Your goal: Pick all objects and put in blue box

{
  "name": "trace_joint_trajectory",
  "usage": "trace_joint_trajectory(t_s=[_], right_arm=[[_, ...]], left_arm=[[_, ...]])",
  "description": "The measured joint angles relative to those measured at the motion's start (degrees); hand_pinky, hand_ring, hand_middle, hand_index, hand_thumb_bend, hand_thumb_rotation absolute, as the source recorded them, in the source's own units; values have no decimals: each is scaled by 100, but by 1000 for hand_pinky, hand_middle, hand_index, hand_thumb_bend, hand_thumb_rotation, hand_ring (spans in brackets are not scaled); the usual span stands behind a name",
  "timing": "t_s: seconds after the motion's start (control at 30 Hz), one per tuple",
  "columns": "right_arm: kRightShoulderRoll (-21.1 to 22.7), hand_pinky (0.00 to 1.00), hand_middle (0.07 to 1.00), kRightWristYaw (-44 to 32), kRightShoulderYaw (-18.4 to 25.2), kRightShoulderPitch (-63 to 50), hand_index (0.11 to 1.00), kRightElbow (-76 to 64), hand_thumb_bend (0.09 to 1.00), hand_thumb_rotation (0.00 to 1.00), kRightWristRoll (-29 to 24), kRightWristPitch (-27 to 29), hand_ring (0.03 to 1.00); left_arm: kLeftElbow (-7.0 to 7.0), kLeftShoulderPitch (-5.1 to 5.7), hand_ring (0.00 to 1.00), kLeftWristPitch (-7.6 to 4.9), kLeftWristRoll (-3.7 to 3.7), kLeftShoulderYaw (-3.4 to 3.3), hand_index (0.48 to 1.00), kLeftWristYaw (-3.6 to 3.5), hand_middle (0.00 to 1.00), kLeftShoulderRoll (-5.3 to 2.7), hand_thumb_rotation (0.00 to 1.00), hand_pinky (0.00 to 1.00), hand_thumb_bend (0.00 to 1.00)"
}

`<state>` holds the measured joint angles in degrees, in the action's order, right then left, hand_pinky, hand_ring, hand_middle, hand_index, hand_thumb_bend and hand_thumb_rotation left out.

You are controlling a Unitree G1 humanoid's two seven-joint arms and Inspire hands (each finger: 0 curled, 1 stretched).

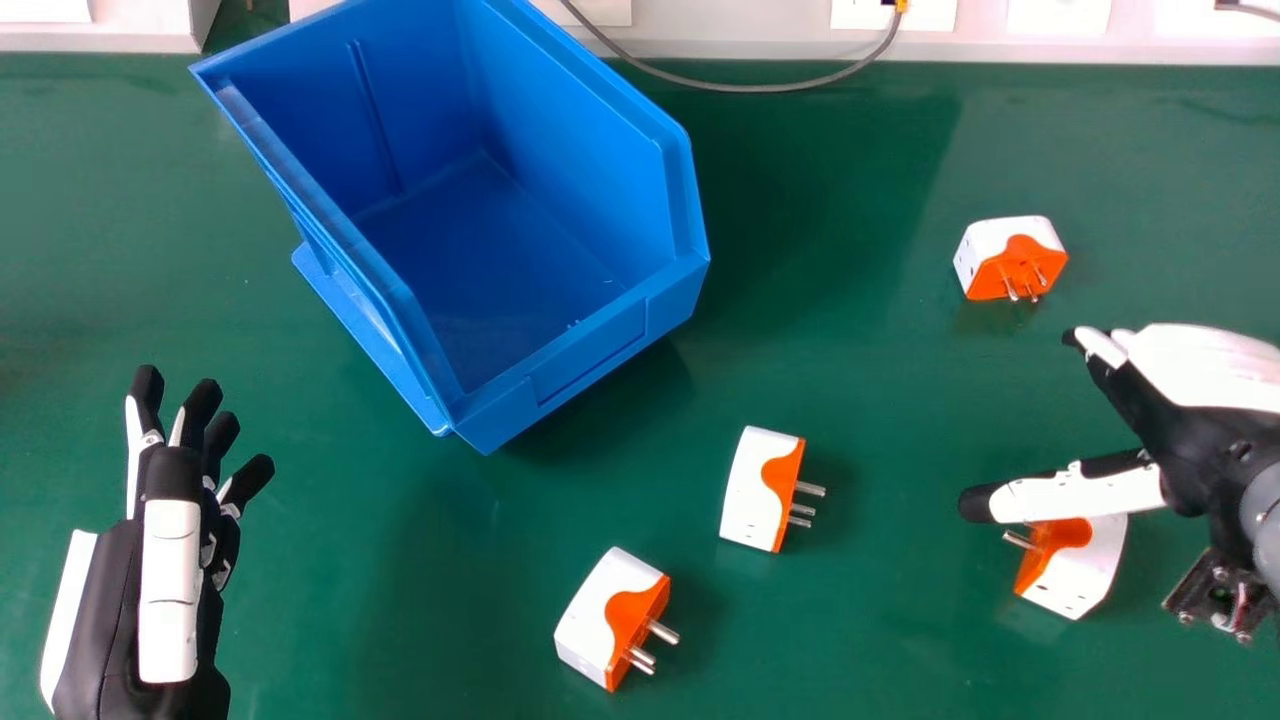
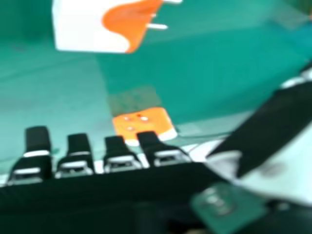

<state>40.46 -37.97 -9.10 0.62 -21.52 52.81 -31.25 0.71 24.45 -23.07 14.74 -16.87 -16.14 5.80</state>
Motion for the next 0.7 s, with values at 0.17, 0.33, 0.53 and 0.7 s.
trace_joint_trajectory(t_s=[0.17,0.33,0.53,0.7], right_arm=[[170,926,961,-132,80,-203,922,-226,904,599,5,64,945],[268,926,959,-230,136,-377,920,-424,910,599,127,98,945],[375,930,961,-525,149,-467,922,-595,918,602,172,230,946],[421,931,961,-638,150,-483,922,-584,923,604,188,345,945]], left_arm=[[-1,0,993,0,95,-36,1000,-11,1000,4,977,963,810],[2,3,993,-1,110,-39,1000,-32,1000,8,978,969,809],[72,66,999,11,142,-43,1000,-71,1000,23,981,980,811],[92,117,1000,25,219,-47,1000,-89,1000,35,984,989,812]])
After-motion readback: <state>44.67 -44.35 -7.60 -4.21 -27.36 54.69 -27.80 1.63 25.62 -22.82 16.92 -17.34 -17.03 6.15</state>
